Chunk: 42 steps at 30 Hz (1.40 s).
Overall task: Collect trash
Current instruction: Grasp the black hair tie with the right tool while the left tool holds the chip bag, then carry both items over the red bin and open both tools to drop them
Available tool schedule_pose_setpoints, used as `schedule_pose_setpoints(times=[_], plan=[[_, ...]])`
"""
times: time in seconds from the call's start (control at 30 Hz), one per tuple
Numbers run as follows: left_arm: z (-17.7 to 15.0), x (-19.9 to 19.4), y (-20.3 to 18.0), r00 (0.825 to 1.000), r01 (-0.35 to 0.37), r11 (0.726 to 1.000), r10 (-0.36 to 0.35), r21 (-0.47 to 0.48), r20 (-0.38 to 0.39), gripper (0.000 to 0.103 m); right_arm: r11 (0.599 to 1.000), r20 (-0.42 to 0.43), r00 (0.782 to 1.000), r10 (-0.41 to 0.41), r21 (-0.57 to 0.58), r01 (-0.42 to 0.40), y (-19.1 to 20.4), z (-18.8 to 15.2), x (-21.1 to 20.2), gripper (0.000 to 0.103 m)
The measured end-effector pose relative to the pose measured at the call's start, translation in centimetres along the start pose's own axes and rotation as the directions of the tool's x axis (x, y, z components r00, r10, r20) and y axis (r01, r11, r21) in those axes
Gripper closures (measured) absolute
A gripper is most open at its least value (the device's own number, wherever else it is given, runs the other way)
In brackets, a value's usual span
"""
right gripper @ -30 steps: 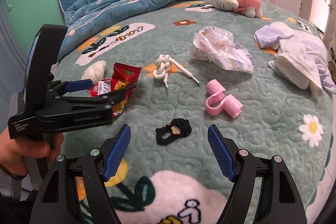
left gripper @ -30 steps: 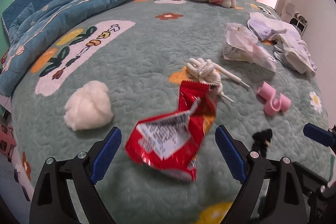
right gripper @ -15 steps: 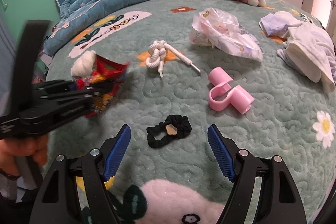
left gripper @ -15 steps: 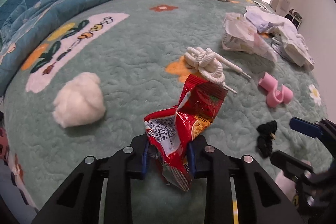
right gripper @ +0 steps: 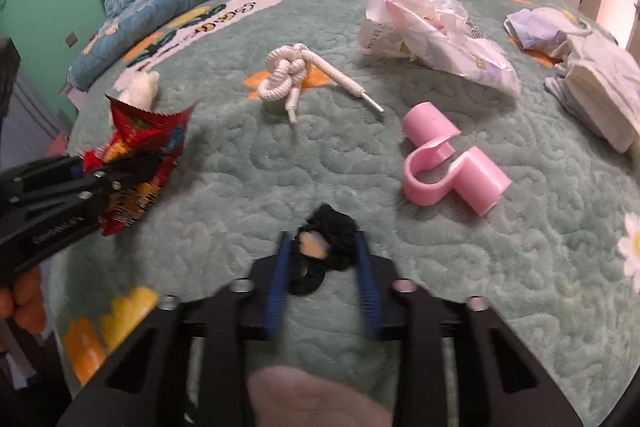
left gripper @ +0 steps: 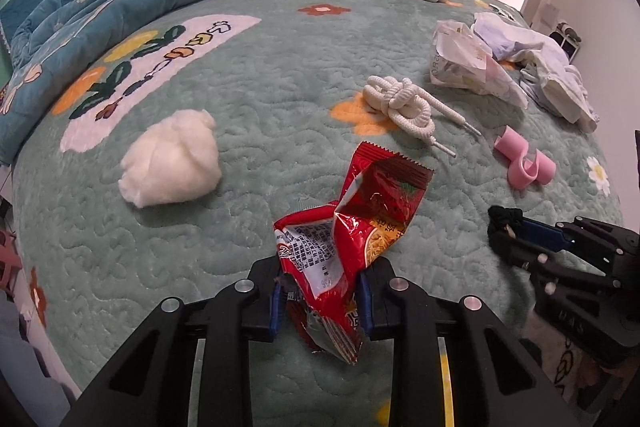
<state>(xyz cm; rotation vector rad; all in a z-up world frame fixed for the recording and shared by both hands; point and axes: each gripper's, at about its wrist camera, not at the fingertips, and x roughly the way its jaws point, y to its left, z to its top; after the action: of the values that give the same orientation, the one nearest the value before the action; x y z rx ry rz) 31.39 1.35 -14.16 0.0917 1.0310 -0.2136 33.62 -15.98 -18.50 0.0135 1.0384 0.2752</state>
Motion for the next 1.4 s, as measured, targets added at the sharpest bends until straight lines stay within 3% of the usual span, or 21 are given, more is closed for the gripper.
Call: schedule_pose_setpoints(times=[0.27,0.5,0.9,1.17,1.4], plan=[[-0.7,-3.3,-1.5,1.0,0.003,1.0,-0.004,0.022,0.027,0.073,0.998,0.066,0.997,0.046,0.029,-0.048,-0.5,-0.9,-4.1,0.087],[-2.4,-9.2,-4.8,0.997,0.004,0.998,-0.009,0.062,0.082,0.073,0.996,0.148,0.986,0.071,0.04,-0.078,-0.4,-3.5,-12.1,0.087],[-5.9,-16.0,-13.5,0.988,0.064,0.976,-0.091,0.207,0.126,0.073,0.992,0.279,0.96,0.007,0.12,-0.042,-3.0,-10.9,-24.1,0.087],[-8.0,-17.1,-23.9,0.972,0.172,0.902,-0.221,0.396,0.081,0.073,0.952,0.316,0.937,-0.147,0.303,0.047,-10.1,-18.7,-30.0,0.087],[-10.0,-16.3,-34.3,0.946,0.272,0.782,-0.325,0.561,-0.006,0.073,0.859,0.28,0.908,-0.31,0.491,0.142,-17.3,-26.5,-34.0,0.087]])
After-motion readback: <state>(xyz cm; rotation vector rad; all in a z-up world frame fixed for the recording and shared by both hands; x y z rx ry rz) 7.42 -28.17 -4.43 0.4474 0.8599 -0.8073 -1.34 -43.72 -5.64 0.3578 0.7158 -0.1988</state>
